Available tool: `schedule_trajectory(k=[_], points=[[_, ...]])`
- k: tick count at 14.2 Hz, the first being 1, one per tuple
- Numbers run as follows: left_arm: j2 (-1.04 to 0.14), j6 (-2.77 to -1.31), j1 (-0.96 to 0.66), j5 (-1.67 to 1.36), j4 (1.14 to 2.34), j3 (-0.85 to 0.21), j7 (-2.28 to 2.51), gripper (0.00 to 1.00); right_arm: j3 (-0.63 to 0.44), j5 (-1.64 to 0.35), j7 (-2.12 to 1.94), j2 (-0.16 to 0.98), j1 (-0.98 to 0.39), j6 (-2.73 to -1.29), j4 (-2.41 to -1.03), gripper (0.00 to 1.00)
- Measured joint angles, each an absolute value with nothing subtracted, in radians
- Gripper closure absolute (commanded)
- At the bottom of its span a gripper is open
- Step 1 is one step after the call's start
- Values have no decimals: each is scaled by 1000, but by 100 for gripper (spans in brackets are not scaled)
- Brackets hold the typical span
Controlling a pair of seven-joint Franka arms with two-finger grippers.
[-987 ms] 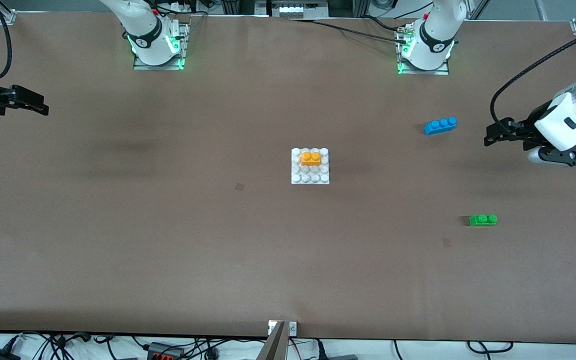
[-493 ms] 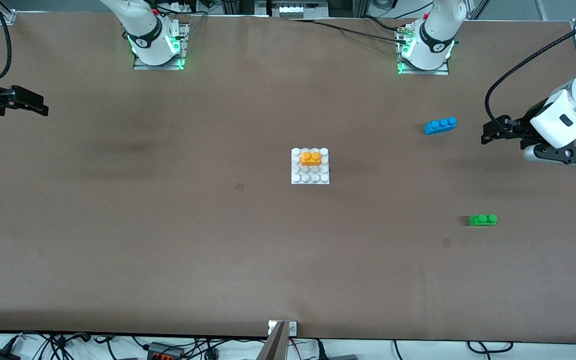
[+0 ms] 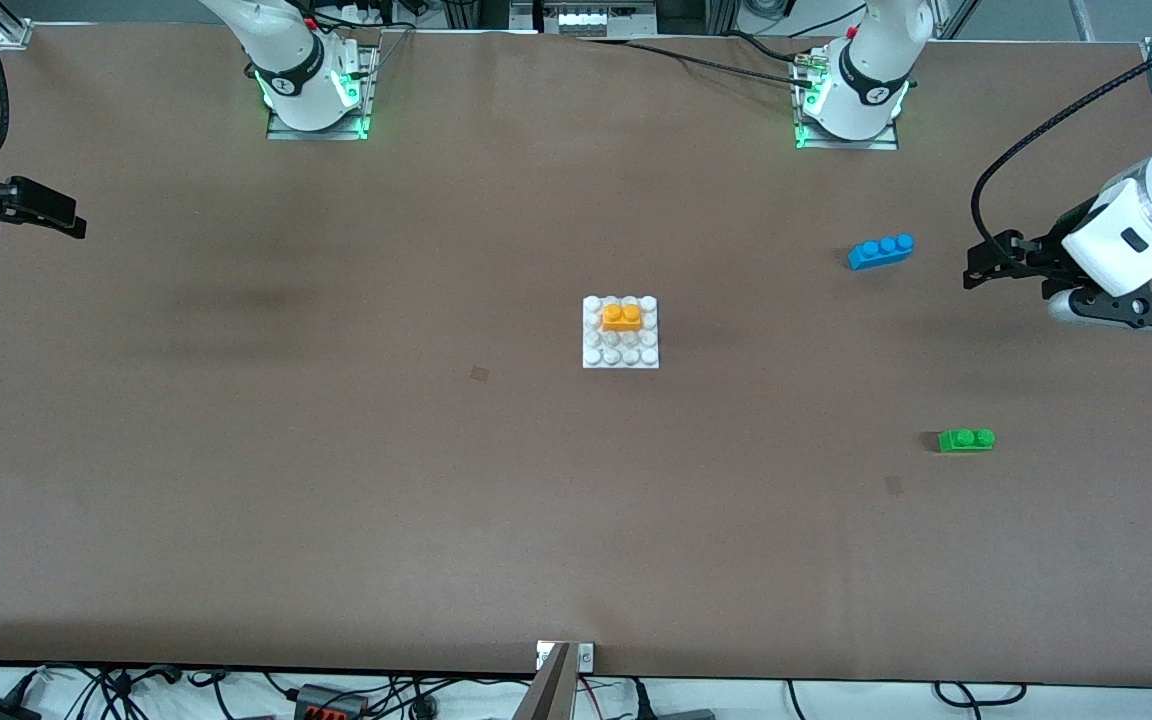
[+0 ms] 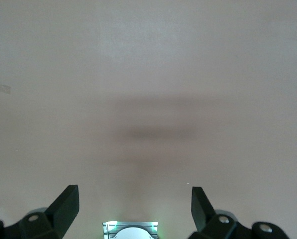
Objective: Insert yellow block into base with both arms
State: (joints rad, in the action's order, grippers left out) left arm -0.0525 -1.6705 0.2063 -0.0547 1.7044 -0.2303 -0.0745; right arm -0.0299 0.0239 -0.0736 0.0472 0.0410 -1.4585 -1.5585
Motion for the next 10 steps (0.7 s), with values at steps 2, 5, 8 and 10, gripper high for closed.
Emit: schedule_trajectory(k=[2,5,8,10], points=[[-52,-1670,206,-55,1700,-228,-74,0,-28,24,-74,47,40,-1459,-1558,0],[-53,-1670,204,-54,1700,-217,-75,0,-27,24,-74,47,40,-1469,-1558,0],[-53,-1656,156,-53,1700,-165,-77,0,-27,24,-74,47,40,-1472,-1558,0],[-53,-1652,115,-53,1700,-117,-77,0,-27,24,-74,47,40,-1472,-1558,0]])
